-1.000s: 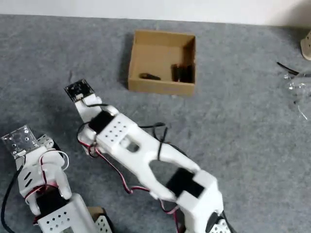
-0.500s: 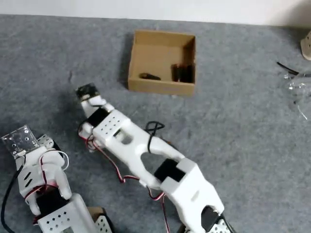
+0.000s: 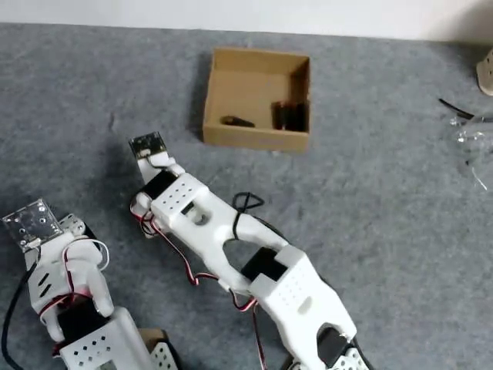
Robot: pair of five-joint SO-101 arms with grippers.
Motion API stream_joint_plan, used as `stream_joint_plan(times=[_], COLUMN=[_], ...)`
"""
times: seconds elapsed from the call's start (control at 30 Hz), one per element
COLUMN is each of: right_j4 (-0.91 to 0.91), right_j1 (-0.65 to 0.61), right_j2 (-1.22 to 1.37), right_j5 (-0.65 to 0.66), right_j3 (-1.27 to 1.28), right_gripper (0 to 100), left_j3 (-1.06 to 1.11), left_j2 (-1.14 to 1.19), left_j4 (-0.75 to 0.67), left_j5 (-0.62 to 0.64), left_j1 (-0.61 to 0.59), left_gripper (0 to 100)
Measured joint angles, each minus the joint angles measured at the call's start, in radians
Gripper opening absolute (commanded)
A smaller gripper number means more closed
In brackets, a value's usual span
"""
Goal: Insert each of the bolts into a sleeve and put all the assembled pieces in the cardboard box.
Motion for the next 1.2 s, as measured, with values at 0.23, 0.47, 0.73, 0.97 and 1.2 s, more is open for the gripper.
stream_joint_plan(times=[0.23,0.47,0.73,0.97,1.2], right_j4=[-0.052,-0.058,-0.063,-0.094,-0.106], right_j1=[0.035,0.049,0.049,0.054,0.055], right_j2=[0.003,0.009,0.009,0.009,0.009], right_j5=[0.0,0.0,0.0,0.0,0.0], right_j3=[-0.002,-0.034,-0.034,-0.034,-0.034], right_gripper=[23.8,23.8,23.8,23.8,23.8], left_j3=[0.0,0.0,0.0,0.0,0.0], left_j2=[0.0,0.0,0.0,0.0,0.0], left_j4=[0.0,0.0,0.0,0.0,0.0], left_j5=[0.0,0.0,0.0,0.0,0.0], left_j1=[0.0,0.0,0.0,0.0,0.0], left_gripper=[1,1,1,1,1])
